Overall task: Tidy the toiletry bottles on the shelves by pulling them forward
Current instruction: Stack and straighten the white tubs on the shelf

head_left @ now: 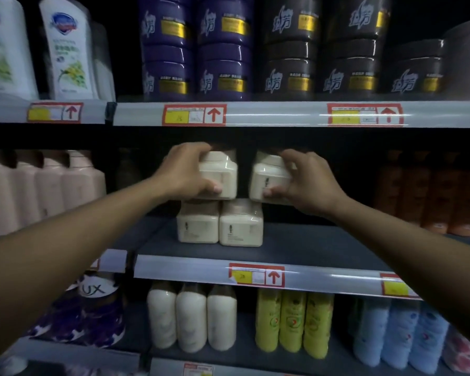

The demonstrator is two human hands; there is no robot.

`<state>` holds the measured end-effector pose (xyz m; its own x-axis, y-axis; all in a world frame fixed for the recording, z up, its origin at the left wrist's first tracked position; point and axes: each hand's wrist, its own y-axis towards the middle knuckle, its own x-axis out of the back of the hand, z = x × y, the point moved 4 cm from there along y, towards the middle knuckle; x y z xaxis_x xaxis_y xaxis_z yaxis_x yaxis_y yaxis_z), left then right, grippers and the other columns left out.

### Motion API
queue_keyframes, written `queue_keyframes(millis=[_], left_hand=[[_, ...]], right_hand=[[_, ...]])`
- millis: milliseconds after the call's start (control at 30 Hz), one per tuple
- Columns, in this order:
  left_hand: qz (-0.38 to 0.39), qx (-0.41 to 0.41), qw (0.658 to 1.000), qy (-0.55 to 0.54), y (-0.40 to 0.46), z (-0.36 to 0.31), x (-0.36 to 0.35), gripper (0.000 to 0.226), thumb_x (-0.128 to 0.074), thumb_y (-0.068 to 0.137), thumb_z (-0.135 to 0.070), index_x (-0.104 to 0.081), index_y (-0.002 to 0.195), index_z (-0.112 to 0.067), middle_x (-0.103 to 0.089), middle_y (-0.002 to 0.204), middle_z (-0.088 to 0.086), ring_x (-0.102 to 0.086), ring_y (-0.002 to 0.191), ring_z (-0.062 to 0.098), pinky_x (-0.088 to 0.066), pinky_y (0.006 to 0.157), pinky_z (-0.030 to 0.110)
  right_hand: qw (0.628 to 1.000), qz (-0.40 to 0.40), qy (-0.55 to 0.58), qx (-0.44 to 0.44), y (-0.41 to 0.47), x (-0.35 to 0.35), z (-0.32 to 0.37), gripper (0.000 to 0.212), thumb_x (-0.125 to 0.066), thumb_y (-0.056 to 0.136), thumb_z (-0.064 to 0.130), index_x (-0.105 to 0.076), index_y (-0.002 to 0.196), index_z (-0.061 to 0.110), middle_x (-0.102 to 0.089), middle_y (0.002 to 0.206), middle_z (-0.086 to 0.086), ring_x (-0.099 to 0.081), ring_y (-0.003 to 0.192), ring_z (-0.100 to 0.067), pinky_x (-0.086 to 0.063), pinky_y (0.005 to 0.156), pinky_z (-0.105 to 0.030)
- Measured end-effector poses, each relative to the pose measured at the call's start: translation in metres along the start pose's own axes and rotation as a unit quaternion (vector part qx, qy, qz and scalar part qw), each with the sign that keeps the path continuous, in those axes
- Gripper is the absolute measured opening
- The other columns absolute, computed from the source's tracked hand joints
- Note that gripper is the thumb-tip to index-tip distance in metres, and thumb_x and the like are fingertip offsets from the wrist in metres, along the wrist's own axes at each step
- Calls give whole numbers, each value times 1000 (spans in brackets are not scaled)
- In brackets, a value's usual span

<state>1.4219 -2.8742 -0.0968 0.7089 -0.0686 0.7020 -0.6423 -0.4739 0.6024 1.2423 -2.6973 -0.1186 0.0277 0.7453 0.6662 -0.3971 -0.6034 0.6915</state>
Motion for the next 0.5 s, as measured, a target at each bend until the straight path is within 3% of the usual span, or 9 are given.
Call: queue_keyframes(millis=[100,267,500], left_hand=[[12,33,999,-8,8,27,5,51,-100,64,-22,-59,94,-29,-66,97,-10,-66,97,15,-51,81,31],[39,55,998,-20,12,62,-8,50,-100,64,-21,-59,90,-32,-67,95,-10,-67,91,10,-53,75,28],[21,62,998,-22,15,73,-23,57,-100,66,-34,-61,106,-24,-69,111,-2,-68,100,19,-59,91,43]], right_hand=[[1000,27,8,-9,19,-24,21,53,-93,61,52,-65,95,23,-70,96,3,-68,89,-21,-60,81,-48],[997,80,-5,-10,31,-59,37,63,-92,64,53,-67,115,26,-72,113,-1,-69,103,-24,-60,88,-47],[992,115,-51,-30,39,-66,34,62,-88,70,59,-64,113,22,-71,112,-3,-69,101,-26,-60,87,-49]])
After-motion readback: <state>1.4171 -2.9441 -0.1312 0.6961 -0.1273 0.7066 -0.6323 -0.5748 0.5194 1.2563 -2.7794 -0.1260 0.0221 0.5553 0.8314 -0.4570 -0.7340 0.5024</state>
